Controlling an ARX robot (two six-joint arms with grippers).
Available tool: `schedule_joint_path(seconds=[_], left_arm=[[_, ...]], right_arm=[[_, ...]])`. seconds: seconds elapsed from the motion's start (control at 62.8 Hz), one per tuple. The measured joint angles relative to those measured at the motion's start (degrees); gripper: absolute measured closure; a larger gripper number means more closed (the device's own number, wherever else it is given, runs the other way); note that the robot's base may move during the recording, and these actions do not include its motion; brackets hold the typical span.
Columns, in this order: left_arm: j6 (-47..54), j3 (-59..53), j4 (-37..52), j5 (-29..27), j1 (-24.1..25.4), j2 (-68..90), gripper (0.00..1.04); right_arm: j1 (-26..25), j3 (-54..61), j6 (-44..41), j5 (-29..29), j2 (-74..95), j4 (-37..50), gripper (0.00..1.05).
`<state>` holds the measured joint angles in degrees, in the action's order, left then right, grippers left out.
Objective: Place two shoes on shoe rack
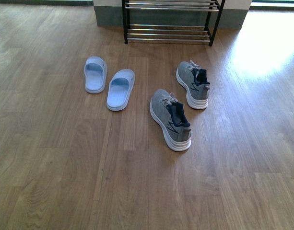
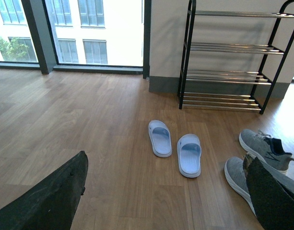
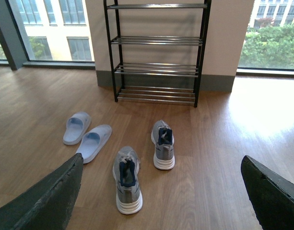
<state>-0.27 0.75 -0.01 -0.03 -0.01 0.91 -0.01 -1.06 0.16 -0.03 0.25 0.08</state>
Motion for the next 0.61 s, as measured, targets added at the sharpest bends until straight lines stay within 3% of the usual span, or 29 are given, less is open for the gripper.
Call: schedule_joint_path(seconds=[0.606], left_arm=[[0.0,0.0,0.0,0.0,0.0,0.0,0.09]], right_arm=[[0.0,0.0,0.0,0.0,0.0,0.0,0.09]])
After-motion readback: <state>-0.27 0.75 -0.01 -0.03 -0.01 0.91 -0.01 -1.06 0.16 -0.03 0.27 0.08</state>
